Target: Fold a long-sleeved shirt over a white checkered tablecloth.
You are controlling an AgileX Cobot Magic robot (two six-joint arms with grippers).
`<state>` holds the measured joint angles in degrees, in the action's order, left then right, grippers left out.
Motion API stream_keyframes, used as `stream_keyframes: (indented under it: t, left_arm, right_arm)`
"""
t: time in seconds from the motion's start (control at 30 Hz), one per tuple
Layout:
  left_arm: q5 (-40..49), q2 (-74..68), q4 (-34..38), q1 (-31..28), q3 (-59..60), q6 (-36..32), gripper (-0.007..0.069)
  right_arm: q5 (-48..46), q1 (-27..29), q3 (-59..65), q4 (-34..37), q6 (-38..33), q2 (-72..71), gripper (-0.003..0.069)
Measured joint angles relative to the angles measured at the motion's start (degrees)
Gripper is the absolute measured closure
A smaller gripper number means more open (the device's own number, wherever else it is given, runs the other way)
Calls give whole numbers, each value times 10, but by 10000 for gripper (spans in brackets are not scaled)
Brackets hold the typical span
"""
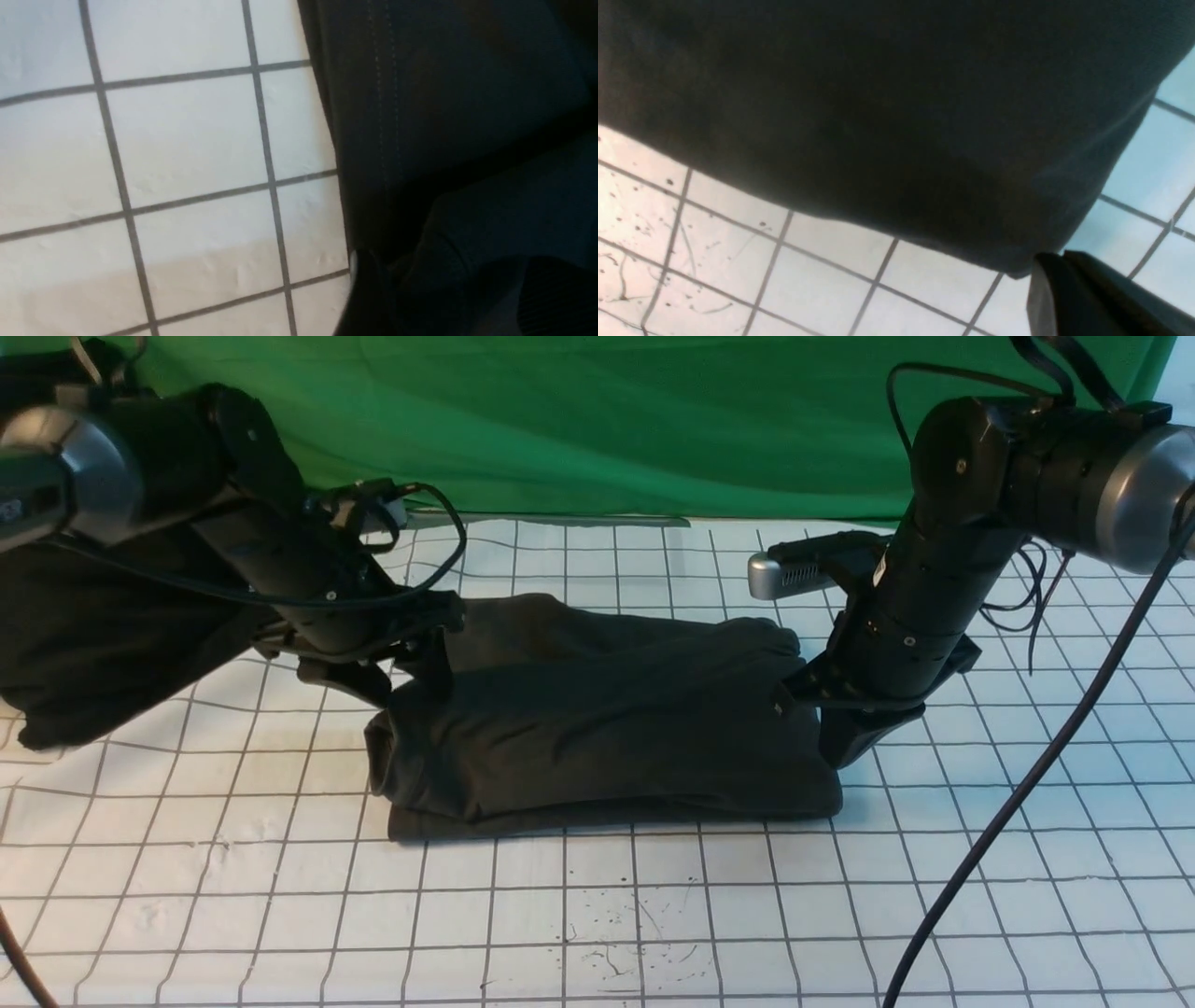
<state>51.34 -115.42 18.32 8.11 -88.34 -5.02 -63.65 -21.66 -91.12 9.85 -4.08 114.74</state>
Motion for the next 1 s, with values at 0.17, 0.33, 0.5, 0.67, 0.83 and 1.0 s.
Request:
stream_keyframes:
  t: [0.17,0.33,0.5,0.67,0.83,1.0]
  left_arm:
    - [0,0,16,-1,-1,-33,540]
    - [12,1,24,-2,-24,-55,605]
    - [28,8,9,-16,-57,-53,605]
    - [33,6,0,-26,-64,-45,605]
    - [33,-10,-10,-26,-64,-45,603]
    - [23,-11,-17,-26,-68,-45,529]
  right_arm:
    - [1,0,0,0,0,0,661]
    - [2,0,0,0,0,0,661]
    - [3,0,0,0,-1,0,661]
    - [15,0,0,0,-1,0,661]
    - [17,0,0,0,-1,0,661]
    - [17,0,-1,0,-1,-1,661]
